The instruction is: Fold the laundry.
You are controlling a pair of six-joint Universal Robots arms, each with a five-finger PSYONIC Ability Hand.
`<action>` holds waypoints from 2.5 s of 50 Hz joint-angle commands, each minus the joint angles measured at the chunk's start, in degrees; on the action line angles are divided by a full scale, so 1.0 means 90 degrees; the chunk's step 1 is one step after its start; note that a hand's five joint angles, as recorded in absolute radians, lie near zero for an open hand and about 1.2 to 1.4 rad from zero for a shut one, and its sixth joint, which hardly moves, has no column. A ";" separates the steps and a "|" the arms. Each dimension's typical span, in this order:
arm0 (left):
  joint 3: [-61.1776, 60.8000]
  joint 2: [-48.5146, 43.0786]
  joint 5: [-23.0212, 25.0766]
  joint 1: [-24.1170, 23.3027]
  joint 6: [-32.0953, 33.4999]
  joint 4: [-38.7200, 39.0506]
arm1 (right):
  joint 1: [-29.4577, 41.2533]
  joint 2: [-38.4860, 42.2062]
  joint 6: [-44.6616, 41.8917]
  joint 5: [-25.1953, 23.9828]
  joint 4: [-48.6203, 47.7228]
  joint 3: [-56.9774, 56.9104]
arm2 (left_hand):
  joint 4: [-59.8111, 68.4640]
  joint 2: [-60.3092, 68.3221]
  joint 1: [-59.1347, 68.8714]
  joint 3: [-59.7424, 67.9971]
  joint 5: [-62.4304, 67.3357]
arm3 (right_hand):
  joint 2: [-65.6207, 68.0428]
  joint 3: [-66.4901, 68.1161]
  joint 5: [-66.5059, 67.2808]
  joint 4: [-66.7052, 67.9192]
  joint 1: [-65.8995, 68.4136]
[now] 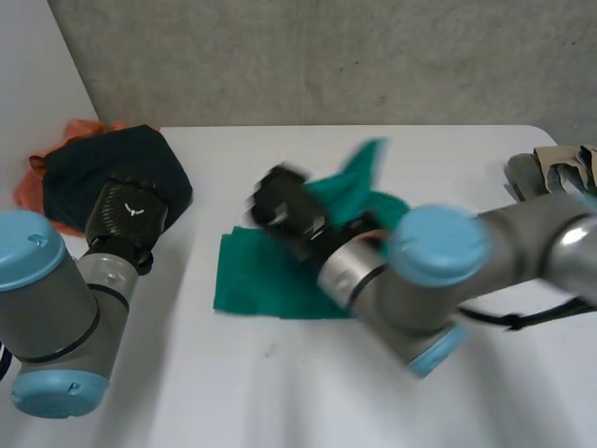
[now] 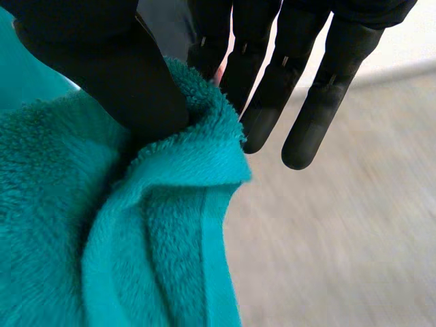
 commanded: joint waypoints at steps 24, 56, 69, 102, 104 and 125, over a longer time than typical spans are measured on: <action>0.2203 -0.1553 0.0069 -0.1520 -0.1280 -0.0183 | -0.1704 -0.1223 0.3798 0.0734 0.2497 0.1515 | -0.0377 -0.0382 -0.0404 -0.0377 -0.0363 | -0.6369 -0.6499 -0.6341 -0.6545 -0.5945; 0.0897 -0.0853 -0.0361 -0.1891 -0.1329 -0.0945 | -0.2447 -0.2062 0.0849 0.1857 0.1952 0.2513 | -0.0377 -0.0382 -0.0404 -0.0377 -0.0363 | 0.1408 0.1279 0.1437 0.1232 0.1833; 0.0465 0.0067 -0.0380 -0.1540 -0.1339 -0.0935 | 0.0375 -0.1223 0.0546 0.0481 0.0253 0.2102 | -0.0395 -0.0401 -0.0422 -0.0395 -0.0382 | 0.1408 0.1279 0.1437 0.1232 0.1833; 0.3795 -0.2638 -0.0370 -0.2497 -0.2862 -0.2624 | -0.1754 -0.0608 0.5956 0.0324 0.3582 0.0325 | -0.0470 -0.0476 -0.0497 -0.0470 -0.0457 | -0.6369 -0.6499 -0.6341 -0.6545 -0.5945; 0.3756 -0.2686 -0.0477 -0.2497 -0.2862 -0.2741 | -0.1744 -0.0295 0.5849 0.0236 0.3670 0.0189 | -0.0452 -0.0457 -0.0479 -0.0452 -0.0438 | -0.6249 -0.6379 -0.6220 -0.6425 -0.5825; 0.3600 -0.1418 -0.0703 -0.2468 -0.2335 -0.2889 | -0.1598 -0.1638 0.4022 0.1115 0.2365 0.1298 | -0.0657 -0.0663 -0.0684 -0.0657 -0.0643 | -0.6152 -0.6282 -0.6124 -0.6328 -0.5728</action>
